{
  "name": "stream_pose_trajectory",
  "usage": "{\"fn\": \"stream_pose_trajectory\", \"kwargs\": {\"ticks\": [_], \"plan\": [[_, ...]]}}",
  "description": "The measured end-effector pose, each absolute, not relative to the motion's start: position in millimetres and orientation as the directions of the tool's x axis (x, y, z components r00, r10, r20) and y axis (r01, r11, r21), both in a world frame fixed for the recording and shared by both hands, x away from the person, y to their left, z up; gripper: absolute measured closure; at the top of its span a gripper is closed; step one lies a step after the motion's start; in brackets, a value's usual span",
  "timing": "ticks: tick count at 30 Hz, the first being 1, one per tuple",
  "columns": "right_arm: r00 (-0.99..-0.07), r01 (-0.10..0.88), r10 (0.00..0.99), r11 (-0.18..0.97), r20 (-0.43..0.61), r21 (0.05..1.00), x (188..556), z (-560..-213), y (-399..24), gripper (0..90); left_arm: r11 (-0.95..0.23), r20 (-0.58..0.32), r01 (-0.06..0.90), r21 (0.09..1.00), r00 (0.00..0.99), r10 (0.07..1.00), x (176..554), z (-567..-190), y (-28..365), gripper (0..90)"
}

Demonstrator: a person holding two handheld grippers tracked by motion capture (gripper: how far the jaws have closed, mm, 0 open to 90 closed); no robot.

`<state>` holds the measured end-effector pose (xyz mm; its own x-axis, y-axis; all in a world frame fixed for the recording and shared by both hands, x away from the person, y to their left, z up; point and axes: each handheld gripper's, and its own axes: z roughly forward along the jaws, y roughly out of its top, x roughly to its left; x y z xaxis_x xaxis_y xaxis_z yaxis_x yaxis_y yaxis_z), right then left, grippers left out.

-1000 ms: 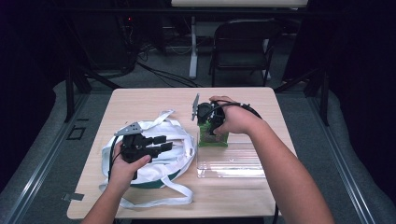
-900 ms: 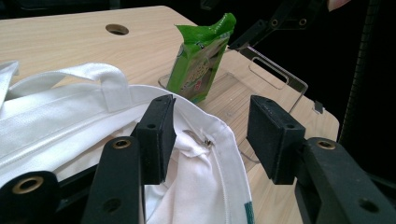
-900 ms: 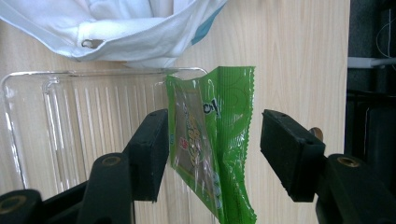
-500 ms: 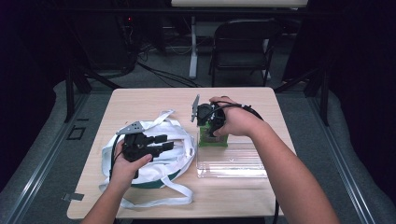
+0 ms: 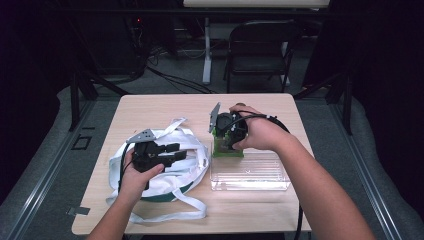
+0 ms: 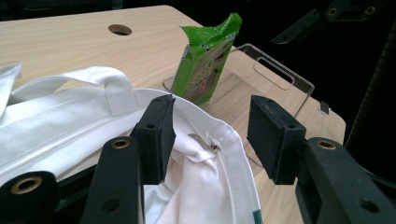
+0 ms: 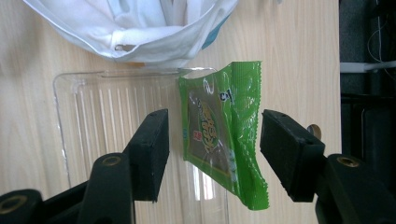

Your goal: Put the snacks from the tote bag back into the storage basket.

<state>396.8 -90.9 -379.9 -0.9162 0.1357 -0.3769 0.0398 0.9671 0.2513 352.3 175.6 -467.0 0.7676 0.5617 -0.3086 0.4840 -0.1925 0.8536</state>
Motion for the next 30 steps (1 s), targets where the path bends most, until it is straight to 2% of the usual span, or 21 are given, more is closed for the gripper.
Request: {"fn": "stream_pose_trajectory", "kwargs": {"ticks": [9,14,23,30], "plan": [[-0.904,0.078,0.191,0.953,-0.383,0.292,389.2,-373.4,-103.1,44.1,-0.192,-0.308,0.486,0.853,0.764,0.567,352.1,-466.9,176.2,50.8],[-0.911,0.121,0.238,0.935,-0.337,0.334,380.3,-374.8,-111.0,47.1,-0.195,-0.306,0.487,0.851,0.763,0.569,352.4,-467.5,176.1,50.8],[-0.903,0.175,0.297,0.914,-0.311,0.365,363.6,-394.9,-127.6,47.8,-0.194,-0.309,0.492,0.849,0.760,0.572,353.5,-469.7,176.0,50.7],[-0.883,0.274,0.405,0.856,-0.238,0.438,355.0,-405.3,-146.7,51.2,-0.199,-0.311,0.498,0.844,0.757,0.575,353.6,-471.5,174.3,50.5]]}}
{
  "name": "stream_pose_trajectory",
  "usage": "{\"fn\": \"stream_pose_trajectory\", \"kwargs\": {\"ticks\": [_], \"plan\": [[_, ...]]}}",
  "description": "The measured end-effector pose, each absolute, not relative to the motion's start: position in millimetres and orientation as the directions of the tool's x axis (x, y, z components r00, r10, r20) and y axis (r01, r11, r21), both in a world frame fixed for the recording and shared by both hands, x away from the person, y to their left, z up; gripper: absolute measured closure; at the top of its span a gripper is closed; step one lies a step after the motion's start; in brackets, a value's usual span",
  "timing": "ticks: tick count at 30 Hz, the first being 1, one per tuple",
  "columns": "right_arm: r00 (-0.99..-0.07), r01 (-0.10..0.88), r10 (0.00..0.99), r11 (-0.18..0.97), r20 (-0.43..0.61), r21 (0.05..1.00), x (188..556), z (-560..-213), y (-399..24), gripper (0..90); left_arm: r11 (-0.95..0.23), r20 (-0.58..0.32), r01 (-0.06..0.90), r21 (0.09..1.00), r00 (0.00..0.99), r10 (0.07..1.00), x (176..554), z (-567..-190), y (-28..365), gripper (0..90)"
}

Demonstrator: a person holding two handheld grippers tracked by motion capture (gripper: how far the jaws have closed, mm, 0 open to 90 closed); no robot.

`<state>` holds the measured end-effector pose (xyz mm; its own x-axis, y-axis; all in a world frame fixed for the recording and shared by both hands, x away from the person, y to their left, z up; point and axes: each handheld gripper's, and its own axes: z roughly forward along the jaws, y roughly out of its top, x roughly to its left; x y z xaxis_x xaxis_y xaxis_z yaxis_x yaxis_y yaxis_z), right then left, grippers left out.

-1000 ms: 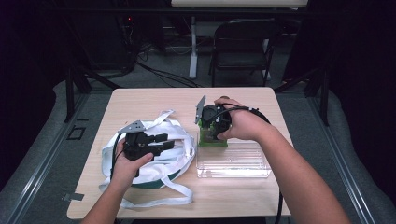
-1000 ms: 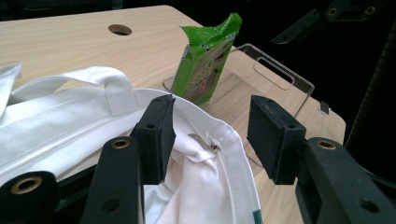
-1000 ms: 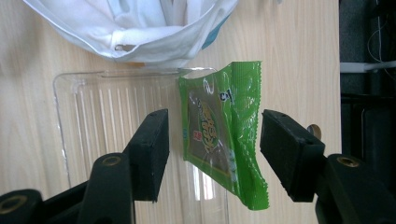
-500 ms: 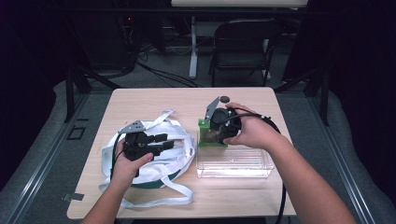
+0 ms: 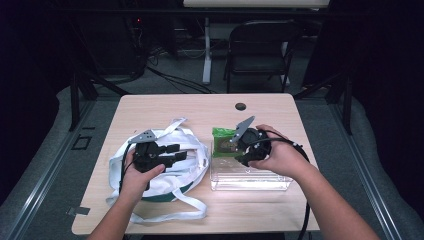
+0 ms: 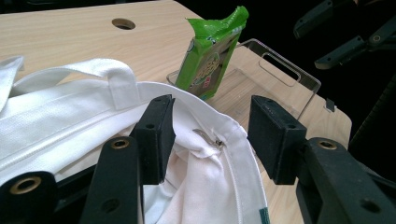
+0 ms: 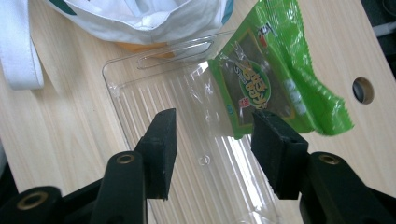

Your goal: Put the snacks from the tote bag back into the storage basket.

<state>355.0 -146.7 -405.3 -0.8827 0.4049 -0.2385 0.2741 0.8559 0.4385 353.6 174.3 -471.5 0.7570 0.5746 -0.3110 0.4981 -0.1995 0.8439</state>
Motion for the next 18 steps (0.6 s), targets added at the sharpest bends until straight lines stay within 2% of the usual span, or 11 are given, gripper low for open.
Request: {"fn": "stream_pose_trajectory", "kwargs": {"ticks": [7,12,13,18], "plan": [[-0.857,0.317,0.470,0.804,-0.211,0.503,344.6,-410.2,-158.2,52.2,-0.197,-0.311,0.499,0.844,0.754,0.578,354.2,-471.9,175.2,50.5],[-0.840,0.314,0.490,0.788,-0.232,0.529,338.4,-411.8,-163.6,52.7,-0.197,-0.311,0.499,0.844,0.754,0.579,354.1,-471.9,175.5,50.5],[-0.836,0.321,0.507,0.763,-0.212,0.561,335.2,-412.2,-166.8,53.0,-0.195,-0.311,0.499,0.845,0.753,0.579,354.1,-471.8,175.8,50.5],[-0.817,0.341,0.542,0.730,-0.196,0.592,325.8,-413.7,-172.5,53.2,-0.196,-0.311,0.500,0.843,0.753,0.580,354.3,-472.1,176.1,50.4]]}}
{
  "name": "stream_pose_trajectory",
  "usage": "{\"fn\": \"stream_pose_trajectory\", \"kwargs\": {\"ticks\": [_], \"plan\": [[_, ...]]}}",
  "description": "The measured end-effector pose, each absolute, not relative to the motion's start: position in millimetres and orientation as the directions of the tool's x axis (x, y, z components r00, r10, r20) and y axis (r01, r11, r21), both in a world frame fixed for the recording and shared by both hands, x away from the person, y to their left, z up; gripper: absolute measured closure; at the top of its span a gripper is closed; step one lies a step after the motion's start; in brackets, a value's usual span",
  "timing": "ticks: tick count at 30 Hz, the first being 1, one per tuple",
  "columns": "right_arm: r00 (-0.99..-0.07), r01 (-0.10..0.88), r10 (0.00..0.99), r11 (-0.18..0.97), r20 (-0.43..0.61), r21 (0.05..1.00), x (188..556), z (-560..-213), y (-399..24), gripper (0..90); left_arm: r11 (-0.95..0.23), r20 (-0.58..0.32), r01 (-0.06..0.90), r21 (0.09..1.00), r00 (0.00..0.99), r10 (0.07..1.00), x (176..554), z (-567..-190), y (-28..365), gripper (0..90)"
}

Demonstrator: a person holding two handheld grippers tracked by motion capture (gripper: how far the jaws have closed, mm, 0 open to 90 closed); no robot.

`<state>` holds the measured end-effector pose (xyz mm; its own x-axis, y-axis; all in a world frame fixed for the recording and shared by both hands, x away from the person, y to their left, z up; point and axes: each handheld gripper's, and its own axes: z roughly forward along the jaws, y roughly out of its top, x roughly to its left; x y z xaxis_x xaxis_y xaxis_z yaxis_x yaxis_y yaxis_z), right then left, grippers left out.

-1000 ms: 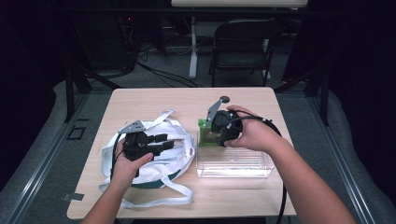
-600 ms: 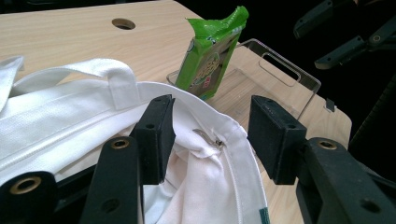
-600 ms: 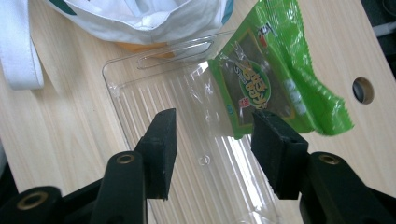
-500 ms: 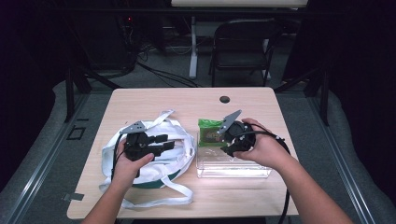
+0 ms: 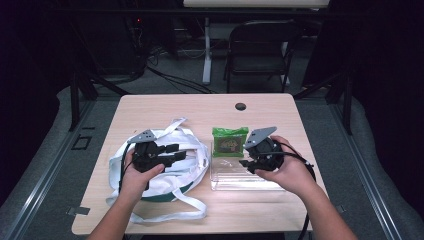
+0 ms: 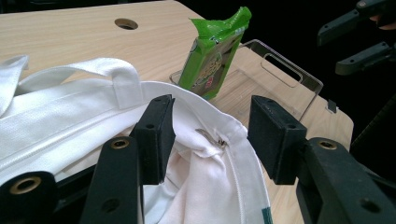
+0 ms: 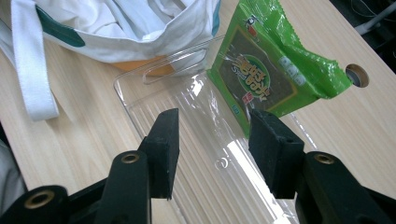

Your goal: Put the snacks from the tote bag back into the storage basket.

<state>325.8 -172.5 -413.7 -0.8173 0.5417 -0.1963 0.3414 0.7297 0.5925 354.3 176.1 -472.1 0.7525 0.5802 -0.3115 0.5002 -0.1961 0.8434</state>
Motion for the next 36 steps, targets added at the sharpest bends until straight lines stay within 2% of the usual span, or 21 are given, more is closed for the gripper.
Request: {"fn": "stream_pose_trajectory", "kwargs": {"ticks": [9,21,36], "plan": [[-0.779,0.392,0.608,0.663,-0.154,0.638,306.4,-433.3,-184.9,53.1,-0.197,-0.311,0.502,0.842,0.751,0.583,354.4,-472.7,175.7,50.3],[-0.733,0.408,0.672,0.564,-0.111,0.718,295.0,-460.1,-190.0,53.1,-0.199,-0.311,0.505,0.840,0.748,0.586,355.1,-474.6,175.6,50.0],[-0.699,0.460,0.710,0.543,-0.091,0.702,294.4,-481.7,-194.0,51.2,-0.203,-0.308,0.513,0.834,0.738,0.600,357.3,-477.6,176.9,49.6]]}}
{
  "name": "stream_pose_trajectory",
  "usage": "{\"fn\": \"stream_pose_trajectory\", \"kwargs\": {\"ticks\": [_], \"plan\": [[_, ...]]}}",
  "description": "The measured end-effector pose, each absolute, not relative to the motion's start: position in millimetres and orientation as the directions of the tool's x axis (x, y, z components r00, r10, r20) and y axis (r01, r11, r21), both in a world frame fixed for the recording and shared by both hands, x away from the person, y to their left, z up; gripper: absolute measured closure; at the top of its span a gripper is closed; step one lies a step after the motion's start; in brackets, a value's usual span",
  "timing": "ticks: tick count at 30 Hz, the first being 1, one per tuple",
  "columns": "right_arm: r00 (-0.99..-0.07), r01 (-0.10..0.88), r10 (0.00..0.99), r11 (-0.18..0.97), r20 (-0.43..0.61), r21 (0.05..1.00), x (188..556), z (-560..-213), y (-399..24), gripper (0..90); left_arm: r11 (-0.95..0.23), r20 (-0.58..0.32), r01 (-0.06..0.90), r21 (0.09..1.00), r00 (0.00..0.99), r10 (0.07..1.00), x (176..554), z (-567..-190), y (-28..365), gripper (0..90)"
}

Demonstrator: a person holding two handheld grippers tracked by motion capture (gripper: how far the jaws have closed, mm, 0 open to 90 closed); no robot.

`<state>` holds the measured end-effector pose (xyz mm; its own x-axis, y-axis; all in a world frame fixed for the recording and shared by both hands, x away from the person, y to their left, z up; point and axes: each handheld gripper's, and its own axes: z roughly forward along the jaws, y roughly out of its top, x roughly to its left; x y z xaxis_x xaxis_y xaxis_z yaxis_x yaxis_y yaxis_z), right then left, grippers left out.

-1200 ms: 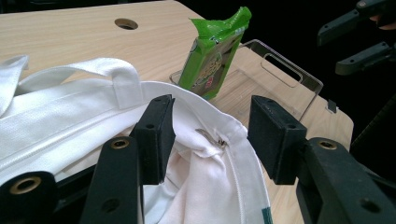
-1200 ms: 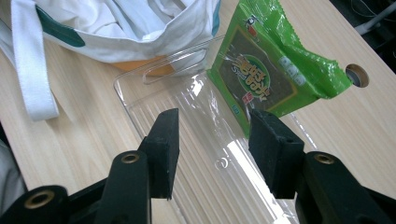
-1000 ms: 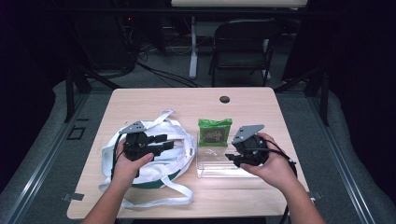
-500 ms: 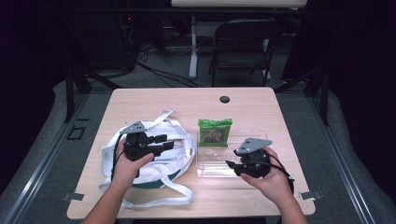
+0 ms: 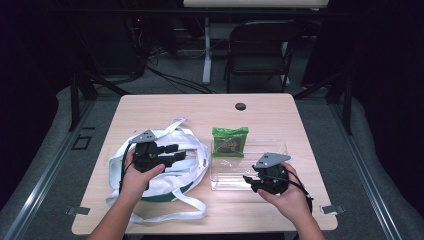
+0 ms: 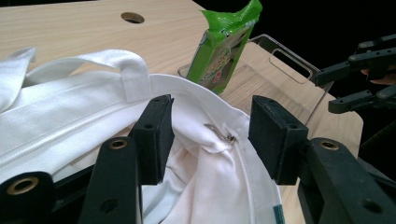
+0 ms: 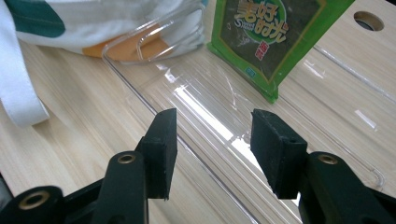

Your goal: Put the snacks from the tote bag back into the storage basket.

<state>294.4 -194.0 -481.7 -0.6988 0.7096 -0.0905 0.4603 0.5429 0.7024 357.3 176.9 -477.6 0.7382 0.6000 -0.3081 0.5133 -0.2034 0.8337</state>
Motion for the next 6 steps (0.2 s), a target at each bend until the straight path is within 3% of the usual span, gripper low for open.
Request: {"fn": "stream_pose_trajectory", "kwargs": {"ticks": [6], "plan": [[-0.709,0.439,0.692,0.587,-0.140,0.680,295.9,-482.0,-193.8,52.0,-0.202,-0.303,0.511,0.835,0.735,0.606,358.2,-477.0,177.5,49.8]]}}
